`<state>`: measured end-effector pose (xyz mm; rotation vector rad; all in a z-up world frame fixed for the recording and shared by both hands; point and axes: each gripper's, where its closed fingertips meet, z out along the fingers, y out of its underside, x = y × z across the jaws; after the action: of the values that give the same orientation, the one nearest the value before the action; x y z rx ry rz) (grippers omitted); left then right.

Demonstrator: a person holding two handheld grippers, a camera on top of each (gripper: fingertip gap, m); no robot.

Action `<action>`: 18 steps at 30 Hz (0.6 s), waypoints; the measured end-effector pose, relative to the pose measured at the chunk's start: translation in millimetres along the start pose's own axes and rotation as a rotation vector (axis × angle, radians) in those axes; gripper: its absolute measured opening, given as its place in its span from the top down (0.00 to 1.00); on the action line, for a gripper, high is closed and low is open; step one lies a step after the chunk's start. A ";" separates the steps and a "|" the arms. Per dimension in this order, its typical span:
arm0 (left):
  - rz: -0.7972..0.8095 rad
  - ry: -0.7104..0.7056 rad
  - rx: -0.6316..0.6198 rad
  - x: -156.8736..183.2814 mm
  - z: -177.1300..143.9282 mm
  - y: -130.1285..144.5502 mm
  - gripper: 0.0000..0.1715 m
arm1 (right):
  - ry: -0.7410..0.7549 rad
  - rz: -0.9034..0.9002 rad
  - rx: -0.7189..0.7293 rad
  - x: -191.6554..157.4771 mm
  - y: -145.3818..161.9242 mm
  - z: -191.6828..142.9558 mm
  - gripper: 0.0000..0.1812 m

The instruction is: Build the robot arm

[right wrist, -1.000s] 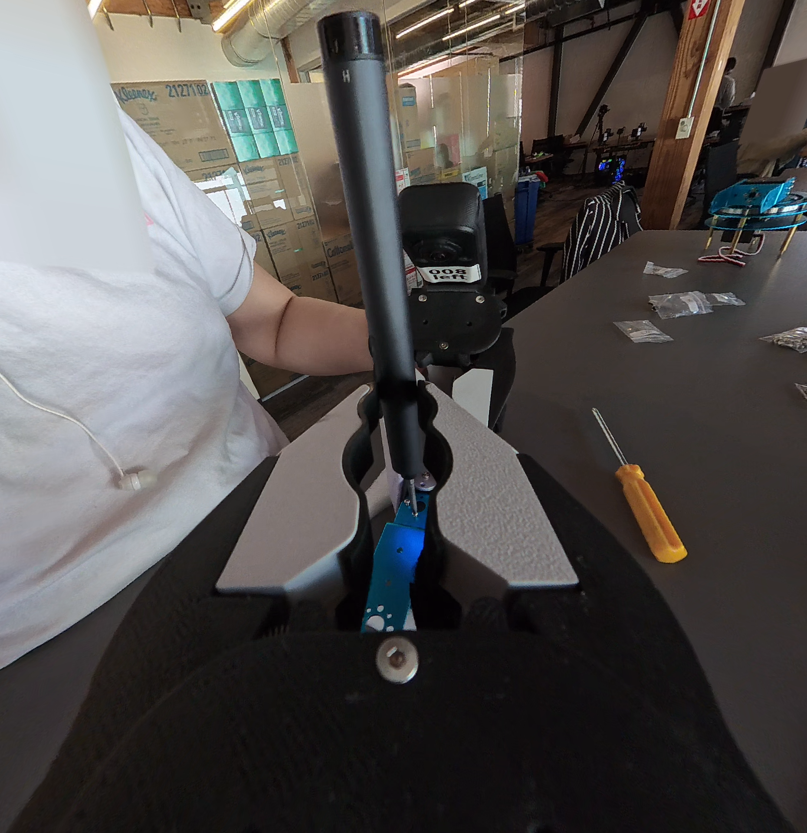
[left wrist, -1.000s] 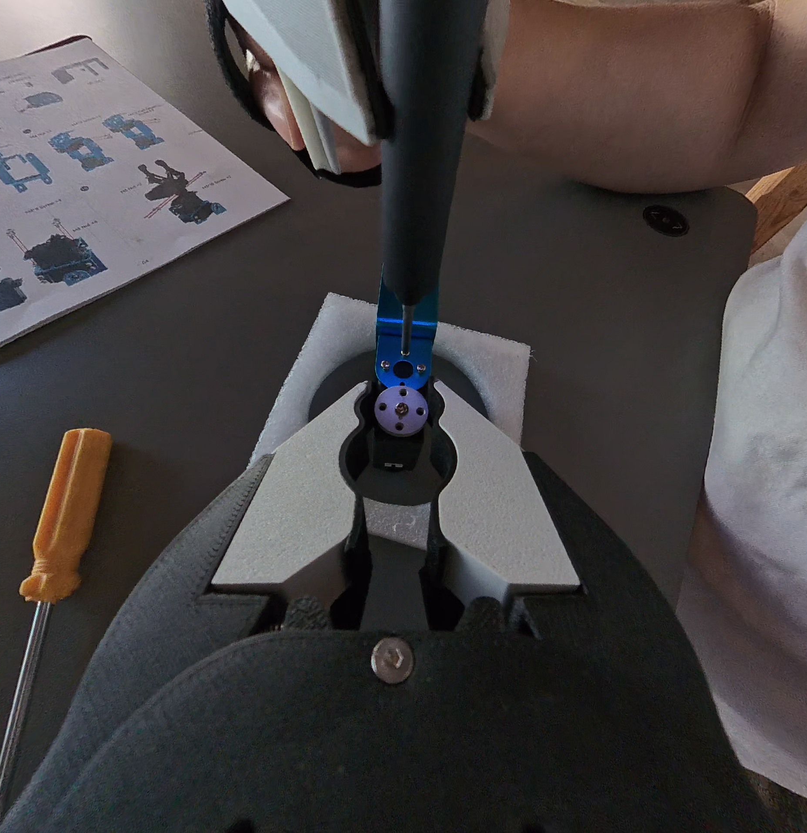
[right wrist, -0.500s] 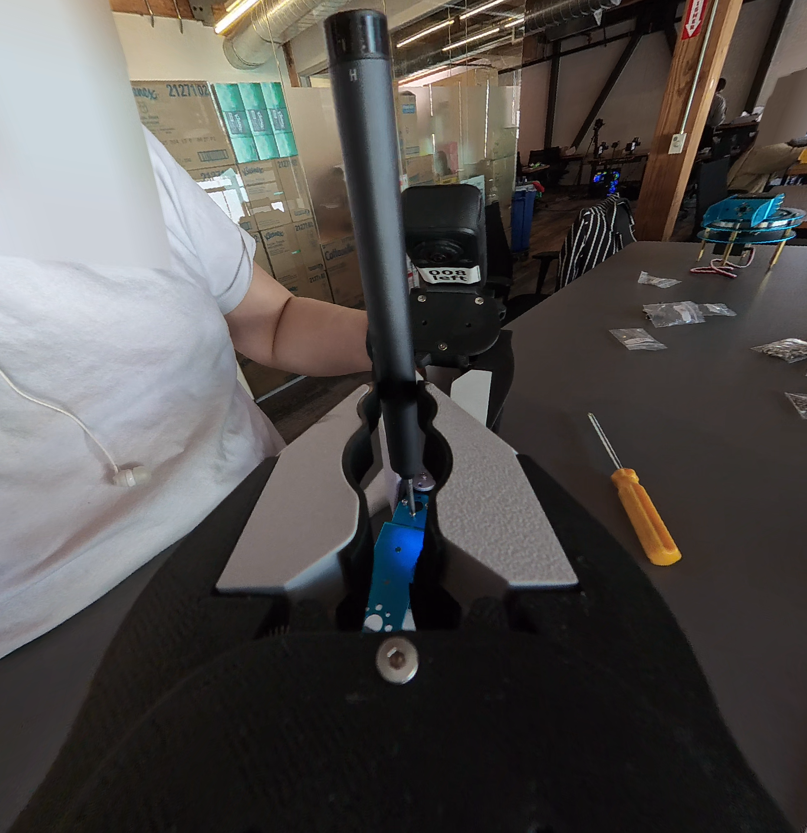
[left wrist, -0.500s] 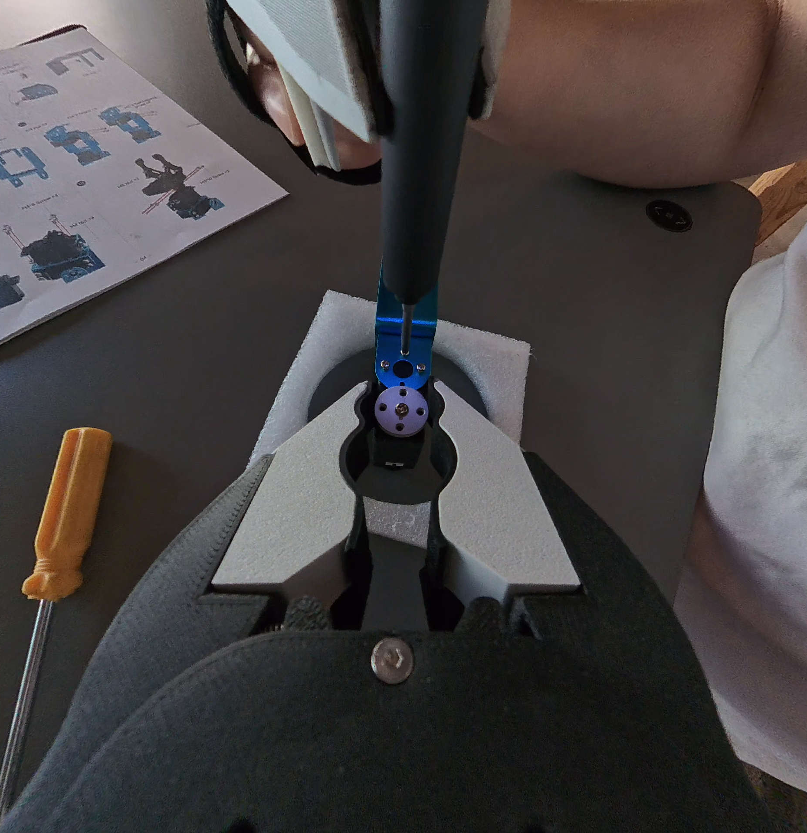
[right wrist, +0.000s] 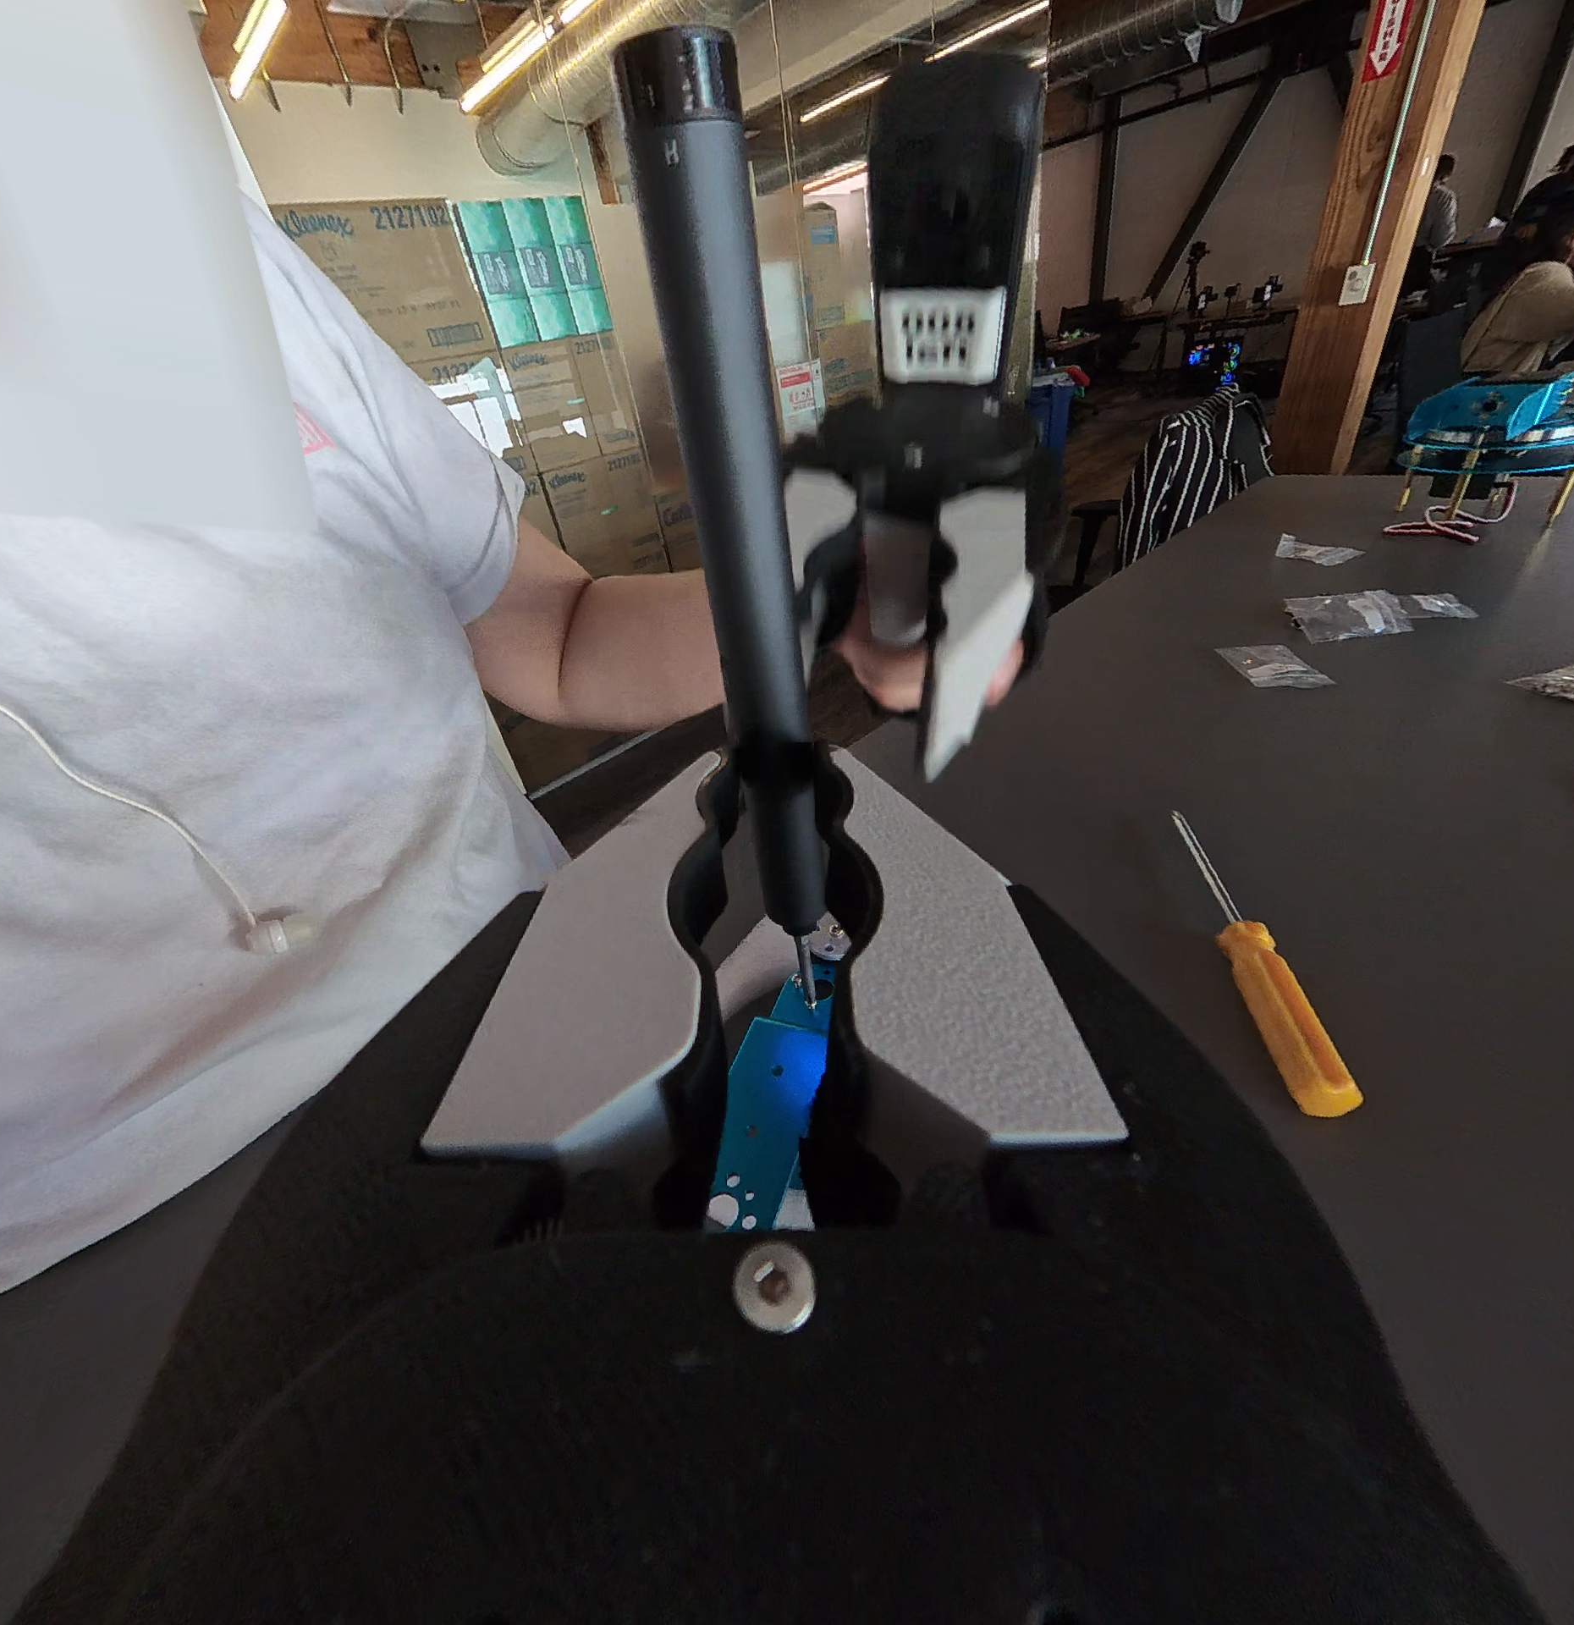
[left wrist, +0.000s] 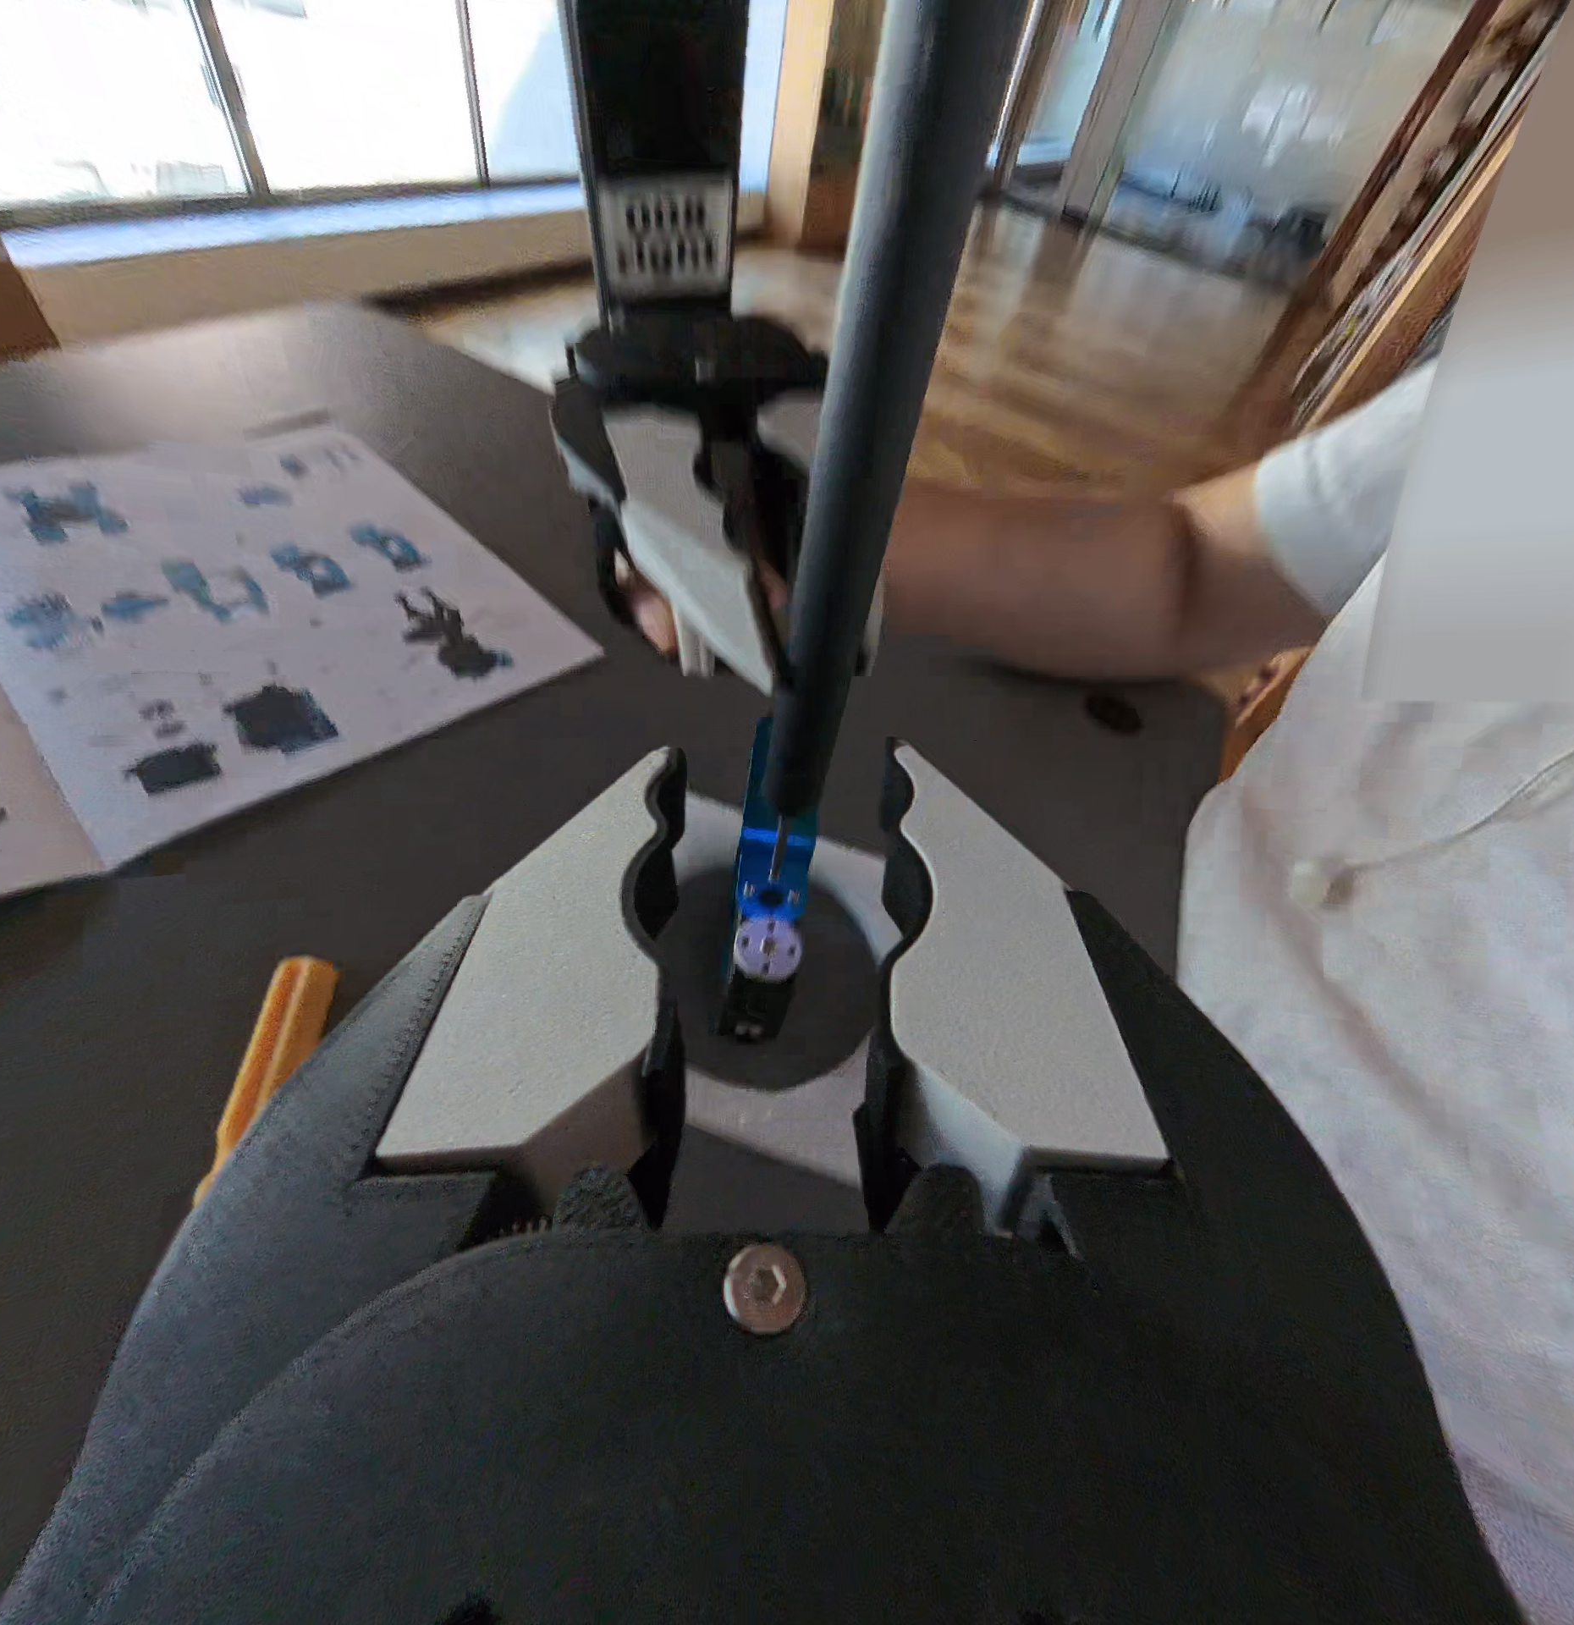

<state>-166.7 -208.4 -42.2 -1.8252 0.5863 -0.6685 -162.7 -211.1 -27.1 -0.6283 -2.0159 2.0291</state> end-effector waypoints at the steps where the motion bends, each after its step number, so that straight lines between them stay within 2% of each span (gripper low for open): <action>1: -0.004 0.013 0.073 4.7 -5.9 -24.4 0.76 | 0.006 -0.009 -0.005 0.2 -0.1 0.3 0.91; 3: 0.038 -0.006 0.135 10.1 -8.6 -58.7 0.76 | 0.016 -0.020 -0.015 0.6 0.0 1.1 0.91; 5: 0.108 -0.042 0.089 12.3 -0.9 -70.0 0.74 | 0.031 -0.033 -0.023 1.3 0.0 2.1 0.91; 7: 0.148 -0.052 0.068 15.4 7.2 -76.8 0.79 | 0.060 -0.044 -0.031 3.1 -0.1 2.4 0.91; 8: 0.153 -0.058 0.066 15.0 9.6 -78.8 0.91 | 0.063 -0.050 -0.036 1.8 0.1 2.6 0.91; 11: 0.154 0.001 0.058 19.1 12.9 -78.8 0.91 | 0.071 -0.071 -0.041 -0.1 0.5 1.4 0.91; 18: 0.178 0.153 0.021 23.9 9.0 -76.0 0.90 | -0.099 0.057 0.000 -3.2 3.0 2.7 0.86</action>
<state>-137.2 -193.9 30.9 -1.6883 0.8296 -0.6937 -160.6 -215.0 -29.7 -0.6035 -2.0754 2.1318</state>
